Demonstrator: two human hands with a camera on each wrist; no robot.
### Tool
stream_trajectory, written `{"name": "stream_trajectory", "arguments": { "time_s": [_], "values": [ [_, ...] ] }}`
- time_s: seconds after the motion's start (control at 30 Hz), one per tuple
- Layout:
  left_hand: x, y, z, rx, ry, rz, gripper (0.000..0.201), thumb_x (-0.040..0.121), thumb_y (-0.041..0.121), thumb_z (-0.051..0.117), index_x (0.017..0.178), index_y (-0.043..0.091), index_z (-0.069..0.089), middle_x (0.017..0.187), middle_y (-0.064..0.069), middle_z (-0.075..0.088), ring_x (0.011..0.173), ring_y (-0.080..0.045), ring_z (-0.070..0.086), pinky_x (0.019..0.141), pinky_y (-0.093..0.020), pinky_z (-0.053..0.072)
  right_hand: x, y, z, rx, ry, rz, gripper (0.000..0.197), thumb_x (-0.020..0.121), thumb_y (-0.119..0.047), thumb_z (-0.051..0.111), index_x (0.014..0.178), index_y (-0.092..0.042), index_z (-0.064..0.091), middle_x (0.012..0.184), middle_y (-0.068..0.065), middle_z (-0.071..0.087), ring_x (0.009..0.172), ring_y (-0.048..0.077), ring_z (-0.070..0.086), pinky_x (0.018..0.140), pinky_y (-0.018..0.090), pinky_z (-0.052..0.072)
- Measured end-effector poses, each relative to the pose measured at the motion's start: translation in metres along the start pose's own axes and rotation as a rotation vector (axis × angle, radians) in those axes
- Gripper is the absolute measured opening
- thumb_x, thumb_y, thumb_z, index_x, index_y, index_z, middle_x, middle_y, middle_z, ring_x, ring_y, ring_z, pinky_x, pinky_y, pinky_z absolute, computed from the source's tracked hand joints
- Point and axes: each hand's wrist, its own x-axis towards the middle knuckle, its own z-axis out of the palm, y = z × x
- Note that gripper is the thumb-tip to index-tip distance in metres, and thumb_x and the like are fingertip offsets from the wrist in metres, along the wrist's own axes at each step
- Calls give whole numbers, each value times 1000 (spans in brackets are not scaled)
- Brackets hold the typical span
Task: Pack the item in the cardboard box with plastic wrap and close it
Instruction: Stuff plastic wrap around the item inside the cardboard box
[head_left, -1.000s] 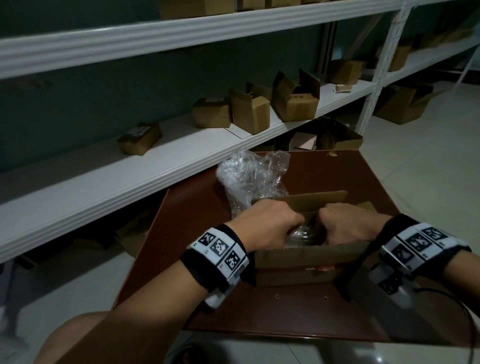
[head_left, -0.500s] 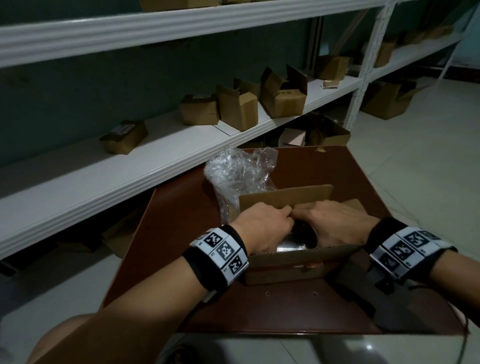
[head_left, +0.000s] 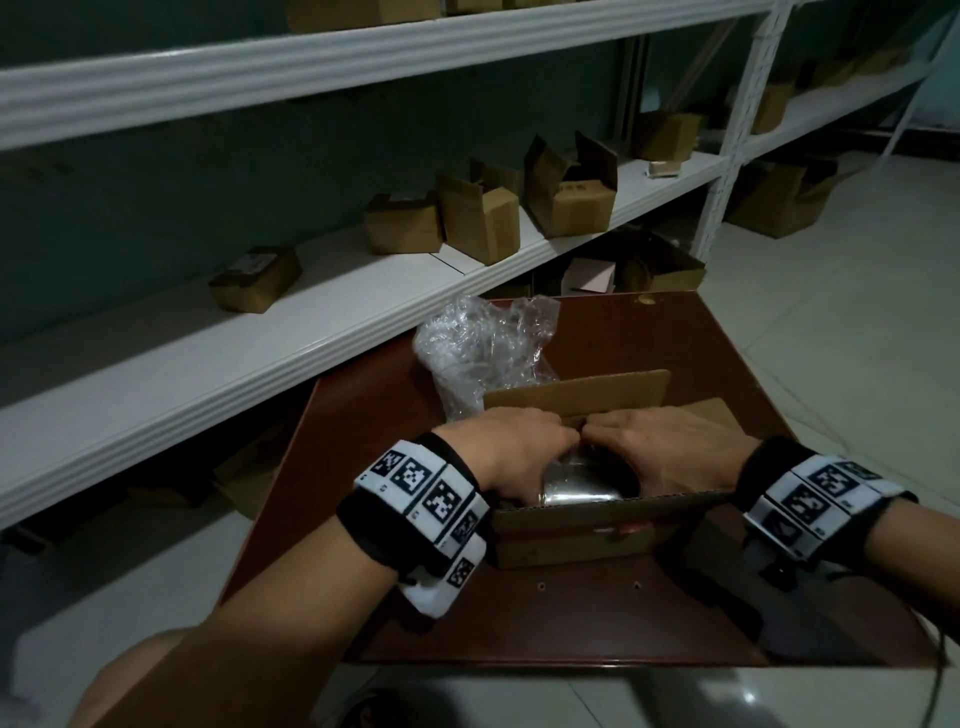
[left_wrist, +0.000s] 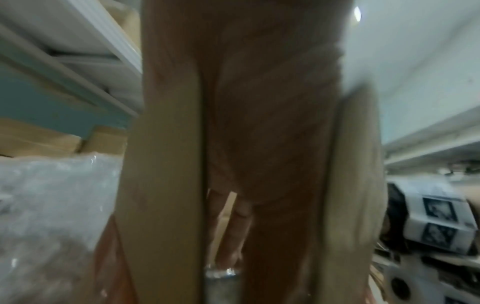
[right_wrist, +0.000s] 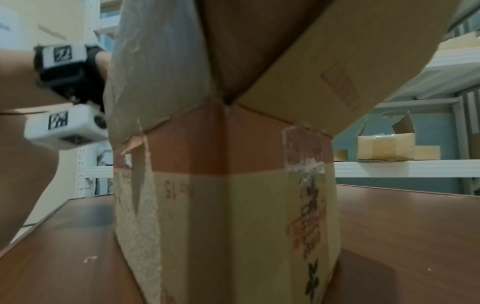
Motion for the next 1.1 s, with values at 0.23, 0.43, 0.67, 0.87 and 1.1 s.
{"name": "stream_trajectory", "arguments": {
  "time_s": [0.23, 0.43, 0.67, 0.87, 1.1],
  "values": [
    [13, 15, 13, 219, 48, 45, 68, 94, 5, 65, 154, 12, 34, 149, -13, 40, 118, -30, 57, 81, -38, 48, 0, 2, 3, 25, 21, -32, 80, 74, -73, 62, 138, -27, 45, 137, -10, 51, 116, 10, 54, 97, 30, 51],
    [10, -6, 21, 11, 133, 92, 43, 94, 1, 59, 135, 13, 52, 131, -5, 53, 106, -27, 62, 82, -34, 48, 4, 11, -3, 115, -17, -60, 85, 69, -75, 68, 139, -34, 47, 137, -14, 53, 120, 8, 54, 99, 32, 49],
    [11, -18, 27, -102, 94, 91, 29, 88, 6, 71, 116, 8, 64, 114, -3, 53, 100, -22, 57, 84, -33, 50, 9, 13, 2, 157, -27, -38, 80, 67, -69, 74, 133, -31, 52, 132, -12, 56, 114, 10, 59, 97, 34, 52],
    [-7, -21, 11, -183, 35, 104, 46, 83, 1, 75, 127, 11, 63, 123, -2, 56, 112, -20, 55, 86, -24, 43, 8, 16, 7, 192, -18, -21, 75, 66, -69, 70, 126, -26, 59, 125, -10, 56, 109, 9, 58, 95, 30, 52],
    [-44, -42, -28, -636, -20, -35, 35, 88, -2, 77, 121, 8, 73, 107, -6, 78, 96, -17, 75, 83, -24, 60, 10, 22, 11, 223, 31, -45, 71, 69, -58, 81, 129, -24, 59, 123, -13, 56, 102, -3, 49, 82, 3, 32]
  ]
}}
